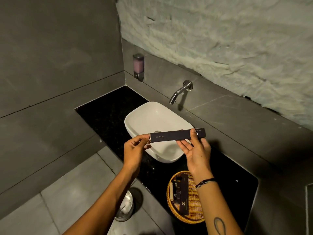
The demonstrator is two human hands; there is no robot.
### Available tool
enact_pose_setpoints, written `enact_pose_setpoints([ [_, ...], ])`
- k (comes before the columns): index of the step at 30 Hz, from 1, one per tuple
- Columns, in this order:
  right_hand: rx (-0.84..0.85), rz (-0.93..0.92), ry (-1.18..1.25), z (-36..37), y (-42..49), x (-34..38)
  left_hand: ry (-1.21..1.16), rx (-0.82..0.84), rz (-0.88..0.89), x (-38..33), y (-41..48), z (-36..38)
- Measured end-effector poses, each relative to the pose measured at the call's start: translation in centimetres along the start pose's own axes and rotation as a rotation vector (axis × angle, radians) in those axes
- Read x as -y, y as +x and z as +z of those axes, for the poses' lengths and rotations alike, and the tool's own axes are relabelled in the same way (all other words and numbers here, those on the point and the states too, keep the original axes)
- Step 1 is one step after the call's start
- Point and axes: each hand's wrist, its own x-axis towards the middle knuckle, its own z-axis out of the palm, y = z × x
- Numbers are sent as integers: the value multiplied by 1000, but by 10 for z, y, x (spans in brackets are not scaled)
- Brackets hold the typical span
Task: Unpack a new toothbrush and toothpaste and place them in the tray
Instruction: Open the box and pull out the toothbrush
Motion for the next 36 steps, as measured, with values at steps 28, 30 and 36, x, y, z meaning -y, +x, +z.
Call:
enact_pose_setpoints([
  [28,181,-331,-538,74,-29,32,-732,27,-571,12,-24,-71],
  [30,134,-273,-491,73,-23,24,-713,-33,-544,20,-23,-93],
  [36,-8,-61,-340,69,-11,-29,-687,-275,-481,41,-23,-174],
])
